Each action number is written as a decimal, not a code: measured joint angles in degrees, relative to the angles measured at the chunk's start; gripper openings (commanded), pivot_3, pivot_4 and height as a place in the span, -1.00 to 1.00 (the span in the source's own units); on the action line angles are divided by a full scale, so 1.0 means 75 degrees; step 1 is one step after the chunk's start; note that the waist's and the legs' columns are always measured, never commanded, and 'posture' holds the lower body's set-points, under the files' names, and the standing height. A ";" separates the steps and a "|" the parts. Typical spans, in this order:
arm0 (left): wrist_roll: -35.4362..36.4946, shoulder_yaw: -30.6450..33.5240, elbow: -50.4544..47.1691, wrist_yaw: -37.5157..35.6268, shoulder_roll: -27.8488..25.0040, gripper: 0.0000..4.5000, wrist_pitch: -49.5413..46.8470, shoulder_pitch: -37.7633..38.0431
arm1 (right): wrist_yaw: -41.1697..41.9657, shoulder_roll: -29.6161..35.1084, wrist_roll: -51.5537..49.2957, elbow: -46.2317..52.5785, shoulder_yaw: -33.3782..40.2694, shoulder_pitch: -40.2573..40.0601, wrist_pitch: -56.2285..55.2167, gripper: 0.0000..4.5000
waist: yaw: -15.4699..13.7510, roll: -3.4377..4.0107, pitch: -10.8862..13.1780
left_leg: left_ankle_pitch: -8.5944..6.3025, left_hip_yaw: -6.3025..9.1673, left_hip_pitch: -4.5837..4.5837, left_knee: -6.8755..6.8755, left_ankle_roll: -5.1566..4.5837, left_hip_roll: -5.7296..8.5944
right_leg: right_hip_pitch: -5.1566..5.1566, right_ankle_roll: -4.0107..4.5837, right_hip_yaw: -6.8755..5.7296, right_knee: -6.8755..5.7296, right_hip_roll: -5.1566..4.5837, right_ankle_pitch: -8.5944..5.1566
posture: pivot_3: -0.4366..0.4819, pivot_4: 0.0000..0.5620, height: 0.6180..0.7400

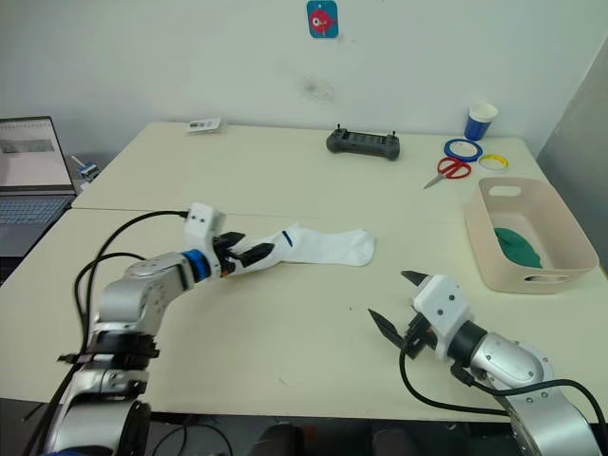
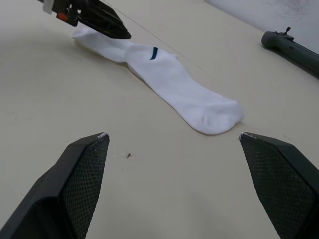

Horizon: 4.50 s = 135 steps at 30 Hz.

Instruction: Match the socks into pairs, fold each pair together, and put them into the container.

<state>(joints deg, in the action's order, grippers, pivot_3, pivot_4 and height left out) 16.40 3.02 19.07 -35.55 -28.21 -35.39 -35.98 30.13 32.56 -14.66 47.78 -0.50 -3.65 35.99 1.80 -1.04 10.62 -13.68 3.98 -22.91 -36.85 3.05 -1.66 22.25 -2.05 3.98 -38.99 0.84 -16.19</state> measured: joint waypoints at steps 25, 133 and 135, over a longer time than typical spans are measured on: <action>0.0315 -0.0322 -0.1014 -0.1071 -0.0059 -0.98 -0.1684 0.0054 | -0.0349 0.0070 0.0303 0.0101 -0.0564 -0.0177 0.0068 1.00 | 0.0042 -0.0002 0.0001 | 0.0000 0.0003 0.0001 0.0004 0.0001 -0.0005 | 0.0002 -0.0002 0.0003 -0.0003 0.0000 0.0000 | -0.05 -0.47 1.00; 0.2826 0.1767 -0.4145 -0.1696 -0.2168 0.99 -0.1935 0.4923 | -0.0530 -0.0597 -0.1963 -0.0841 -0.0441 0.3242 0.1943 1.00 | 0.0146 -0.0042 -0.0013 | -0.0001 -0.0006 0.0009 0.0111 0.0002 -0.0021 | 0.0051 0.0057 -0.0009 0.0005 -0.0027 -0.0046 | -0.05 -0.47 1.00; 0.2821 0.1880 -0.4163 -0.1487 -0.2059 0.99 -0.1894 0.4952 | -0.0456 -0.0617 -0.1990 -0.1142 -0.0667 0.3658 0.2047 1.00 | 0.0141 -0.0040 -0.0012 | -0.0001 0.0001 0.0008 0.0112 0.0002 -0.0023 | 0.0053 0.0060 -0.0008 0.0002 -0.0027 -0.0047 | -0.05 -0.47 1.00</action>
<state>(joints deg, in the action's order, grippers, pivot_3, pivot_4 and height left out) 37.55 17.12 -12.15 -46.70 -43.65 -49.59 1.16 26.71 27.94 -29.58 39.22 -5.51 23.79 51.34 2.86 -1.35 10.54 -13.69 3.98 -22.85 -36.01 3.06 -1.83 22.64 -1.60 3.92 -38.98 0.63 -16.55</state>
